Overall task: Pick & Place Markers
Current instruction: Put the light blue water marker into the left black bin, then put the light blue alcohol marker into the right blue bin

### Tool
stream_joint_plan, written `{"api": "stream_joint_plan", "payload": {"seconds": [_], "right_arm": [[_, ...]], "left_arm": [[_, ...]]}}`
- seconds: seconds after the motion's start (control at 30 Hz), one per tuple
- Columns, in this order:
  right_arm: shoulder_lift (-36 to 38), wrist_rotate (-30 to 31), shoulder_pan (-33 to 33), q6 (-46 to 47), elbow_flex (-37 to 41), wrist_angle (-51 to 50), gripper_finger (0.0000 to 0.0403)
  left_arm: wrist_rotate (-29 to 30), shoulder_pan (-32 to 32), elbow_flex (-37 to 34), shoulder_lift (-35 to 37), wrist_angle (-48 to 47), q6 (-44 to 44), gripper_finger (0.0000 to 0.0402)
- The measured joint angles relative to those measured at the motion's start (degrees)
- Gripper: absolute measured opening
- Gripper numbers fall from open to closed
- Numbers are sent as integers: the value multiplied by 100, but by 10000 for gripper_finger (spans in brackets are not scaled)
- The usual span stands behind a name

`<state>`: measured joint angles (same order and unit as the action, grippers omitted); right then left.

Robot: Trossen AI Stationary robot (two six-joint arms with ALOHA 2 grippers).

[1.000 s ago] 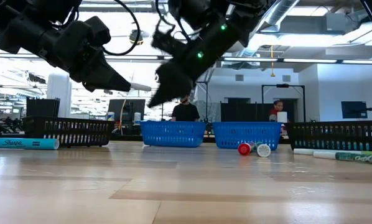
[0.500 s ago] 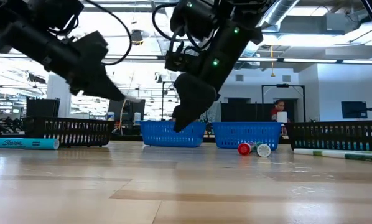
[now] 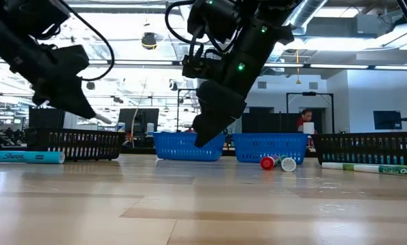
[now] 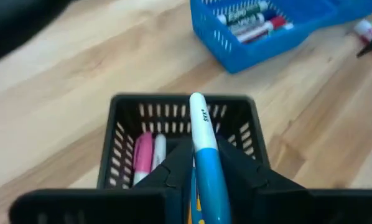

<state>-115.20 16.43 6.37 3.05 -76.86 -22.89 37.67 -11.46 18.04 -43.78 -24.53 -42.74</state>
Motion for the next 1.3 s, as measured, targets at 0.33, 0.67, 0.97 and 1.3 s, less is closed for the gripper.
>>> {"api": "stream_joint_plan", "payload": {"seconds": [0.33, 0.67, 0.97, 1.3], "right_arm": [[0, -2, -2, 2, 0, 143, 239], [-2, -9, -13, -4, 2, 478, 239], [-2, -13, -13, -193, 2, 580, 239], [55, 201, 52, 10, -631, -1005, 239]], "left_arm": [[-516, 50, 0, -495, -7, -254, 102], [-511, 98, 0, -408, 960, 336, 113], [-1113, 94, 0, -241, 3403, 2492, 97], [-1676, 134, 0, -244, 4285, 3635, 100]]}}
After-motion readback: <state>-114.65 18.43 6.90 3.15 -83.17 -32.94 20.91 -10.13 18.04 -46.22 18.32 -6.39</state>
